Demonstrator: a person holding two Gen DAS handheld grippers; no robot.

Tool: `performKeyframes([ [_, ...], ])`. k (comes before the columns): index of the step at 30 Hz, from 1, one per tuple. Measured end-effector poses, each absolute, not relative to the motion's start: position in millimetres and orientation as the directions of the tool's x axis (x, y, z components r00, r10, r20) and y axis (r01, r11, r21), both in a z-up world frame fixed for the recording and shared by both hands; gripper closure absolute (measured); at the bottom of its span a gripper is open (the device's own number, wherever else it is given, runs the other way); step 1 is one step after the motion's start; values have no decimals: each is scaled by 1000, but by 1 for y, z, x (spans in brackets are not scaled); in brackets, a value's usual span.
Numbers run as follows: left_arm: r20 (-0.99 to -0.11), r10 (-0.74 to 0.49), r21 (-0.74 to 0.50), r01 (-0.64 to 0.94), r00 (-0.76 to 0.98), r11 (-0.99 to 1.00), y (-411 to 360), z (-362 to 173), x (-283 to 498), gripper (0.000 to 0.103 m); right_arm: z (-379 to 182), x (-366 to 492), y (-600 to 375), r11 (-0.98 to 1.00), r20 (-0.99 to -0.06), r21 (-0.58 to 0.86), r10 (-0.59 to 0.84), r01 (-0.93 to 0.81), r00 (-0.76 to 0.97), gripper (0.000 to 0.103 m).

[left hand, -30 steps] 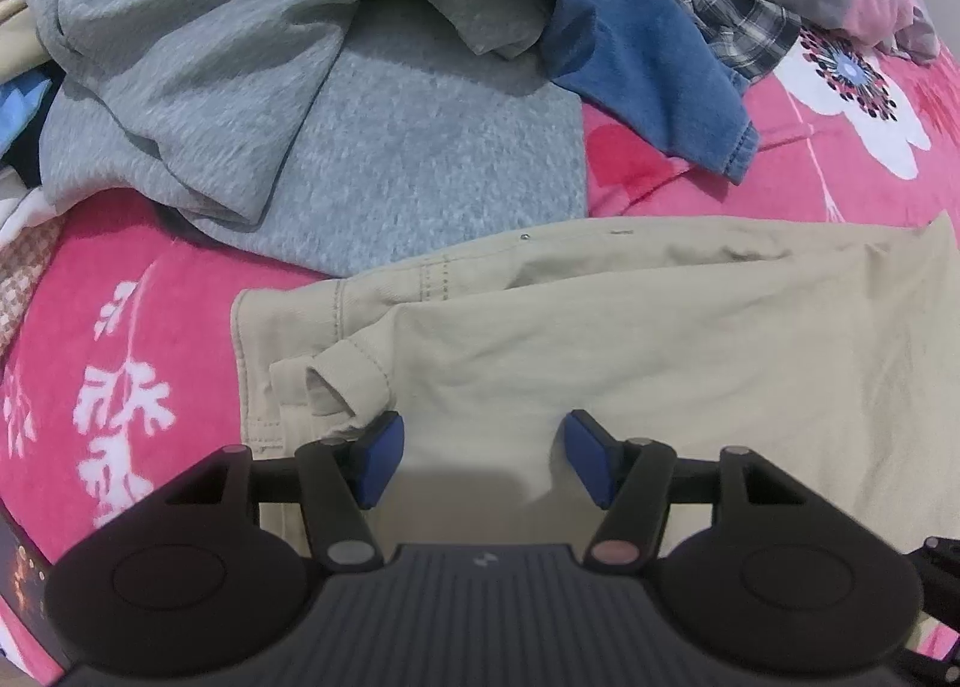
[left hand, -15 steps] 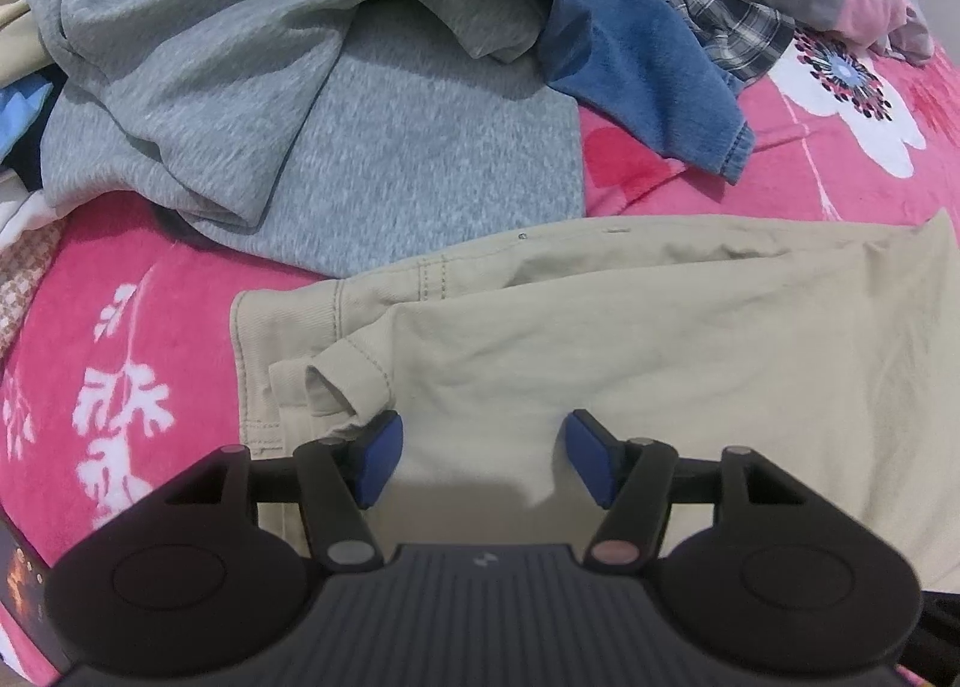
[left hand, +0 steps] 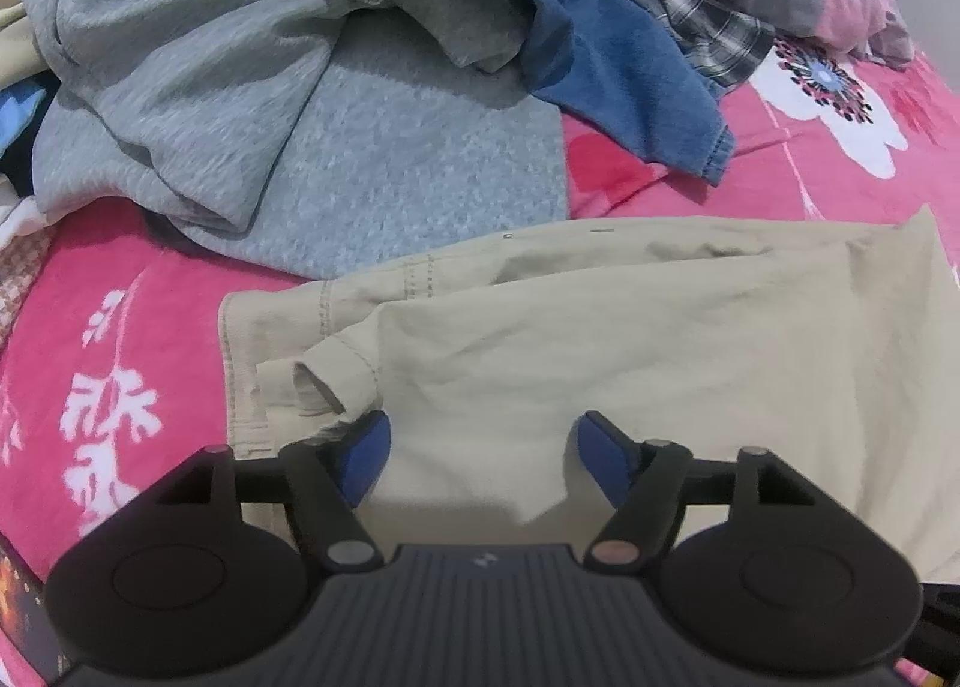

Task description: Fold clothes

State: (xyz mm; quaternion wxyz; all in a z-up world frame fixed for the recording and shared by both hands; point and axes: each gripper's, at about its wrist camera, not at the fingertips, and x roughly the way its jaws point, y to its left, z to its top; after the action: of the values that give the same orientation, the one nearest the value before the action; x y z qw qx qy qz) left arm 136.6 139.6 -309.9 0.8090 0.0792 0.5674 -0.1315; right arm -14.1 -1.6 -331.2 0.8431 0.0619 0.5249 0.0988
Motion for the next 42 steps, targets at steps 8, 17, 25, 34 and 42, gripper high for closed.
performKeyframes([
  [8,-935,-129,-21,311,331,950,137,-310,134,22,-331,-17,-1,973,-869,206,231,-106,438,90],
  [17,-936,-123,-15,311,331,950,133,-312,134,17,-330,-18,-2,972,-868,209,233,-104,439,90],
  [25,-937,-115,-9,307,331,952,131,-311,134,15,-329,-18,0,972,-869,212,234,-101,436,90],
  [34,-857,-233,-143,222,460,964,158,-259,103,20,-330,-18,1,971,-867,214,238,-105,437,90],
  [42,-833,-368,-285,251,412,925,157,-255,36,50,-305,-12,-33,939,-808,328,335,-102,485,89],
])
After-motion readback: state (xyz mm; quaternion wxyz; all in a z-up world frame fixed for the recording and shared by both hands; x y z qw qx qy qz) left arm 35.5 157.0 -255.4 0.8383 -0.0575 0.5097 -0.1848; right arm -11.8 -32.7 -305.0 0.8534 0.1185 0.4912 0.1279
